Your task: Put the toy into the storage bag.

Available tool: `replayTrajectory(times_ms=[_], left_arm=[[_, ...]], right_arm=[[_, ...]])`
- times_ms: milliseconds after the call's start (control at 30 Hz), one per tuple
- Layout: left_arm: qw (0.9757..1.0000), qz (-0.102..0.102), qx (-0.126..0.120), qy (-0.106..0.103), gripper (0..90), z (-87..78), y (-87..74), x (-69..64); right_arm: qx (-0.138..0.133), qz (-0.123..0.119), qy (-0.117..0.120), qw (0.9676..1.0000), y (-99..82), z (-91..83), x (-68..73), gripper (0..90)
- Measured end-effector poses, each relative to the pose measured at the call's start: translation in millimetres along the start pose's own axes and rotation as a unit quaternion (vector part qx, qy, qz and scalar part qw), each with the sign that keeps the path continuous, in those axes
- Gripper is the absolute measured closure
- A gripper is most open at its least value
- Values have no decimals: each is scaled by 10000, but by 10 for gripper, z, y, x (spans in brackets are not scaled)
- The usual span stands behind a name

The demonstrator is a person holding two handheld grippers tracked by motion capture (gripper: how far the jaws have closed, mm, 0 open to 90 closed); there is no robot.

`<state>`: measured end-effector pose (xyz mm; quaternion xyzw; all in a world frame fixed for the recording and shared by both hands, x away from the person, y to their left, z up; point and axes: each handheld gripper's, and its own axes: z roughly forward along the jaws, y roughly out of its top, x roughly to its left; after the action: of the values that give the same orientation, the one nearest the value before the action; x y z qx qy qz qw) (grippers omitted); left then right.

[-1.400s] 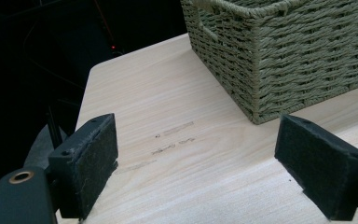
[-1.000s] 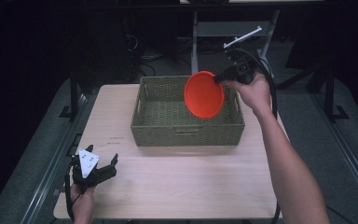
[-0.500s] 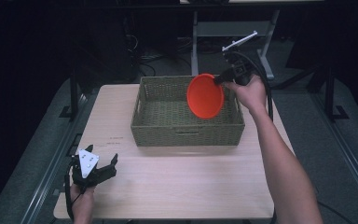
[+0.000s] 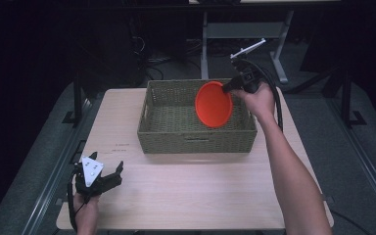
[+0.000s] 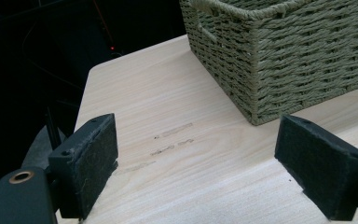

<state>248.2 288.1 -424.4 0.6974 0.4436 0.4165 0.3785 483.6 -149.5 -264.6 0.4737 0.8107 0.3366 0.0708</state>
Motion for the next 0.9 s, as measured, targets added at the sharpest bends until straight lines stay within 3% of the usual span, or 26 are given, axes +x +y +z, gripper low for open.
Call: replayTrajectory(times_ms=[500, 900], left_arm=[[10000, 52, 40, -3, 127, -3, 0, 9], [10000, -8, 28, 9, 127, 3, -5, 16]], right_arm=[[45, 87, -116, 9999, -30, 183, -41, 819], [208, 262, -59, 9994, -119, 384, -113, 819]])
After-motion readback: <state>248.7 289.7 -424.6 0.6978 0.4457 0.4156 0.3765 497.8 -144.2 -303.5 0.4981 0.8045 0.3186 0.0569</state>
